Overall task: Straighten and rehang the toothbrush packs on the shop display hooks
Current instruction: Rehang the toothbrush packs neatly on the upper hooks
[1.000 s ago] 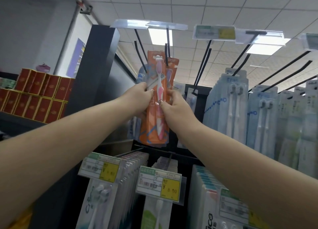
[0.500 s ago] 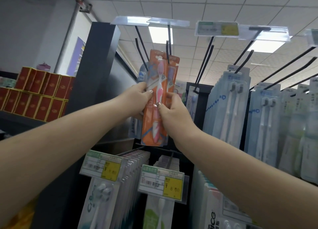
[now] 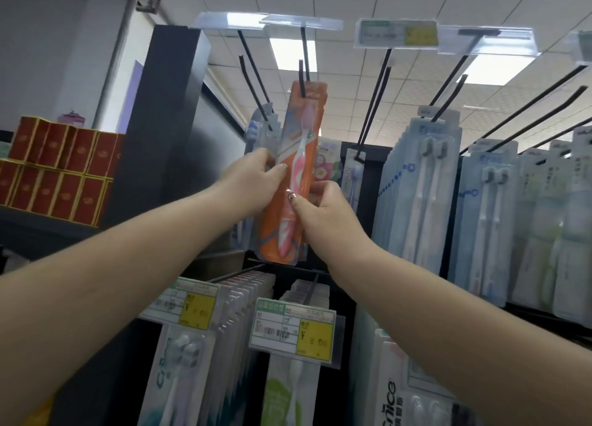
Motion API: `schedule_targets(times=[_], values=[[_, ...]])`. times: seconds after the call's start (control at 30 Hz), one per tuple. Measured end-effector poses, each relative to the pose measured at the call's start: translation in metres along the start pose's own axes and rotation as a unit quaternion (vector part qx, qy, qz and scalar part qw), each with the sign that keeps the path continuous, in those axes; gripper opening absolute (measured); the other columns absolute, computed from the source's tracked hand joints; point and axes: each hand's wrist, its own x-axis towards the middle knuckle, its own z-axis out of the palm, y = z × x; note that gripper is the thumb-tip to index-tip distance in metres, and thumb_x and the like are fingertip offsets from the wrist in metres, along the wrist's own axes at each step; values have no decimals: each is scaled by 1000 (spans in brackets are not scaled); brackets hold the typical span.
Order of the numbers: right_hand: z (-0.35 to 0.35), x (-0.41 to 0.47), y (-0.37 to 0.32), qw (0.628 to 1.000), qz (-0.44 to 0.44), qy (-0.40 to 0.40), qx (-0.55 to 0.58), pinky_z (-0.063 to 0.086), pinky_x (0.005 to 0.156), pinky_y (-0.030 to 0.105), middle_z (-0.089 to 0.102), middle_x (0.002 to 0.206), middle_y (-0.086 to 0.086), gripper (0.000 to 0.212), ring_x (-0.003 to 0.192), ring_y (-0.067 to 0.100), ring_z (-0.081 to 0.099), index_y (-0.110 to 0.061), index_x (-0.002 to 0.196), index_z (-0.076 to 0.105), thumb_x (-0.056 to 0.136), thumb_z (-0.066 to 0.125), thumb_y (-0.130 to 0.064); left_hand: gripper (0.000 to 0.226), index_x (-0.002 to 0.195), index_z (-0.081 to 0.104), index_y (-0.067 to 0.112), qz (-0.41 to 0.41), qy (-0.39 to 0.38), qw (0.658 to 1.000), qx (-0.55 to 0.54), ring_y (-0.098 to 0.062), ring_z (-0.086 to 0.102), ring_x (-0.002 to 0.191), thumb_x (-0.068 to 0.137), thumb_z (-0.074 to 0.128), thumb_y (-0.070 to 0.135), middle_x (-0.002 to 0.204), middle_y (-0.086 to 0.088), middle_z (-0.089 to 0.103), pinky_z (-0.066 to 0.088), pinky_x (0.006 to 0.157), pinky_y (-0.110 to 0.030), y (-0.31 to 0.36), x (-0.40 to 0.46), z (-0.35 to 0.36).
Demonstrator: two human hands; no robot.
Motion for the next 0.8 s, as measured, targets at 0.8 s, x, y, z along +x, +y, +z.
schedule_targets(times=[0.8], values=[[-132,-54,-3,992,17,25,-120,35,62,2,42,134,-6,56,114,3,41,-23,144,24,94,49,-28,56,139,37,8,284,33,932,221,-33,32,135,87,56,19,142,-15,41,24,110,-51,71,-52,85]])
